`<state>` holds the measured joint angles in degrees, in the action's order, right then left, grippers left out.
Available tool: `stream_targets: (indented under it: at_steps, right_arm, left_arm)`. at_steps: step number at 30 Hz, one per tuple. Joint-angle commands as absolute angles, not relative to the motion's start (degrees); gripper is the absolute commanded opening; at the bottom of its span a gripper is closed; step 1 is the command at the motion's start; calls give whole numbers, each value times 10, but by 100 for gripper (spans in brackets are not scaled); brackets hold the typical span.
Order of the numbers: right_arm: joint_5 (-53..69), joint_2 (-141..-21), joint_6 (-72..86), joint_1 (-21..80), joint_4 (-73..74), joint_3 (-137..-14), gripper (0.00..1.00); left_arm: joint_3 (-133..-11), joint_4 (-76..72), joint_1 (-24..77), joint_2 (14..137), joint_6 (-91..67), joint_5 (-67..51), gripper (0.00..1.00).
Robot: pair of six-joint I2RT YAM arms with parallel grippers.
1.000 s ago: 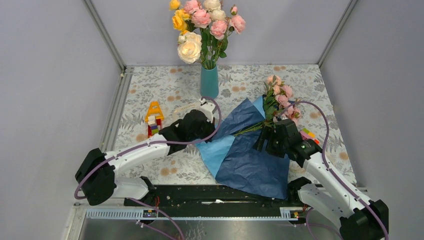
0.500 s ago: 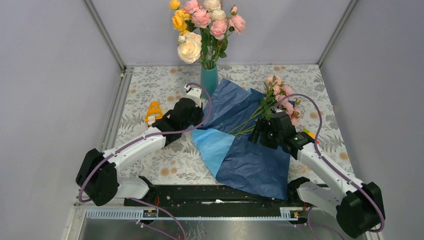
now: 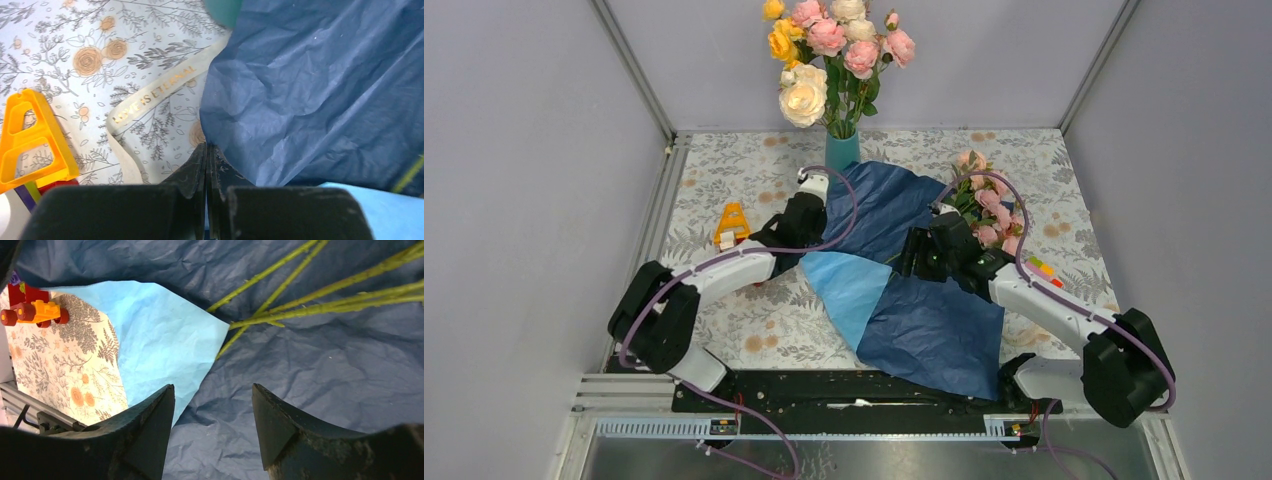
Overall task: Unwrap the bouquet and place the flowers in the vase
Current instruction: Unfold the wrapping paper at the center of the board.
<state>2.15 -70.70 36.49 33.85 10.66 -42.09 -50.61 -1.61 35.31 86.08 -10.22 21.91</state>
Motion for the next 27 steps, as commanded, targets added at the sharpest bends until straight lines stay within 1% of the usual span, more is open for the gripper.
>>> stream_targets:
  at_steps: [1, 5, 9, 10, 13, 14, 15, 18, 21, 25, 27]
  right_arm:
    - [3, -726, 369, 357, 75, -454, 64]
    - [-31, -716, 366, 358, 86, -456, 64]
    - [-46, -713, 346, 357, 88, -468, 65]
    - [-47, -721, 341, 358, 88, -476, 65]
    - [-45, -753, 328, 357, 83, -501, 66]
    - [-46, -767, 324, 357, 83, -511, 66]
    - [-43, -781, 319, 356, 84, -526, 66]
    - [-41, -825, 308, 355, 84, -556, 66]
    - [-35, -871, 300, 352, 83, -583, 66]
    - [-19, -927, 296, 344, 72, -606, 66]
    - [-11, -948, 296, 340, 64, -616, 66]
  left_arm:
    - [-539, -64, 341, 899, -65, 286, 0]
    - [-553, -47, 340, 919, -58, 298, 0]
    - [-549, -41, 340, 895, -67, 280, 0]
    - [-548, -37, 340, 886, -70, 275, 2]
    - [-548, -21, 341, 843, -82, 257, 12]
    - [-548, -15, 341, 827, -84, 248, 17]
    - [-547, -7, 341, 813, -88, 243, 24]
    - [-543, 19, 343, 772, -105, 230, 36]
    - [-528, 34, 350, 731, -126, 212, 39]
    - [-489, 22, 364, 670, -177, 145, 44]
    - [-467, 4, 376, 655, -192, 118, 50]
